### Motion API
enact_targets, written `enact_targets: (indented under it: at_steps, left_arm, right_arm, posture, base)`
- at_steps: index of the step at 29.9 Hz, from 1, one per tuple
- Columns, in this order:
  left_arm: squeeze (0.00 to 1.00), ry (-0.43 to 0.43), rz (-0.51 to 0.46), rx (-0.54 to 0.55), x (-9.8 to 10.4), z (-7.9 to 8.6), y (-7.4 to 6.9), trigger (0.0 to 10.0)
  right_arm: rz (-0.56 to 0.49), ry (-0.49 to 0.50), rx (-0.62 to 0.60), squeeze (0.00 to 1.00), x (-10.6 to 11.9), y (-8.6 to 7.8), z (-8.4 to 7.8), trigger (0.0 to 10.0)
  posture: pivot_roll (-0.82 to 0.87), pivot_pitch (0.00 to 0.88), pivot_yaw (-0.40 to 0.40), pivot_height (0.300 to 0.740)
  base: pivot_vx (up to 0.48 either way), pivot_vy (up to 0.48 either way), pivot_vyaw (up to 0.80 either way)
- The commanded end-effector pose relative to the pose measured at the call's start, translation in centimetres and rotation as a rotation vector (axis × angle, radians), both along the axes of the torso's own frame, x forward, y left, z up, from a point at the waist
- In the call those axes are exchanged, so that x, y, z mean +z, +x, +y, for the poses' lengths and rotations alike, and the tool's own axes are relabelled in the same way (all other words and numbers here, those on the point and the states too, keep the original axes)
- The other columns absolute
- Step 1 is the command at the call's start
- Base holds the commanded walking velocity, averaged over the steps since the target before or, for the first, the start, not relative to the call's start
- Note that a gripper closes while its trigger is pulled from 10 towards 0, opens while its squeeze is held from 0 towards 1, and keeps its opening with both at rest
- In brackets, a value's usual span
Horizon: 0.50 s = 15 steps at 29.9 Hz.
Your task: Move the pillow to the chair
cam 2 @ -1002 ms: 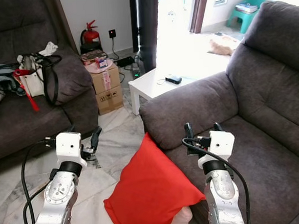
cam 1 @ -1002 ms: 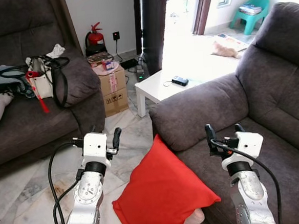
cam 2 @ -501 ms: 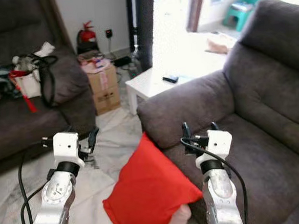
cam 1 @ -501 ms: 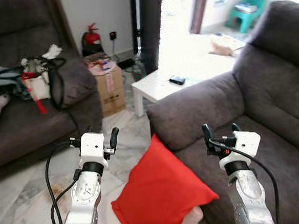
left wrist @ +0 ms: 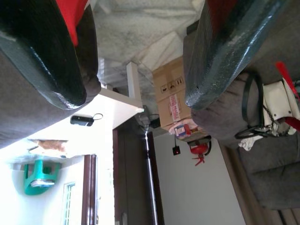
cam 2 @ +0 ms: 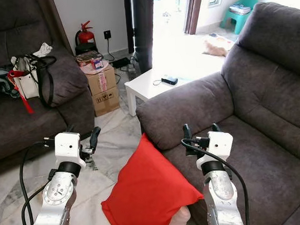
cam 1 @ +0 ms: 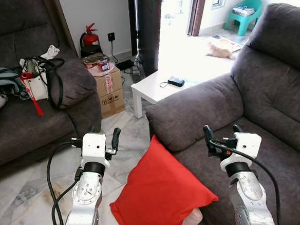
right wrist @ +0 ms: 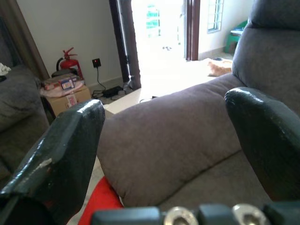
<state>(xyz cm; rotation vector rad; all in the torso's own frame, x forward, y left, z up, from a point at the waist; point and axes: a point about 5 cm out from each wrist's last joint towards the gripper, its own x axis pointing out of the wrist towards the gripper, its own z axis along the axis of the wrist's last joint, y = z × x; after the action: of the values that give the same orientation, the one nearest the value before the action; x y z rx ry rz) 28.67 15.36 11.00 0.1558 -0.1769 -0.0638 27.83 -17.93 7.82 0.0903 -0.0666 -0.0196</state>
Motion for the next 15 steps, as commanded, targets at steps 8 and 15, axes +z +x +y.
enact_targets:
  at_steps: [8, 15]
  left_arm:
    - [0.0, -0.006, -0.005, -0.005, 0.13, -0.08, -0.05, 10.0]
    - [0.0, -0.008, -0.005, -0.015, 0.04, -0.21, -0.17, 10.0]
  right_arm:
    - [0.003, 0.0, -0.008, 0.0, 0.09, 0.03, -0.18, 10.0]
    - [0.006, -0.009, -0.009, 0.0, 0.07, 0.07, -0.23, 10.0]
  posture:
    - [0.05, 0.0, -0.053, 0.74]
    - [0.05, 0.0, -0.053, 0.74]
  base:
    - [0.293, 0.0, -0.24]
    - [0.154, 0.0, 0.0]
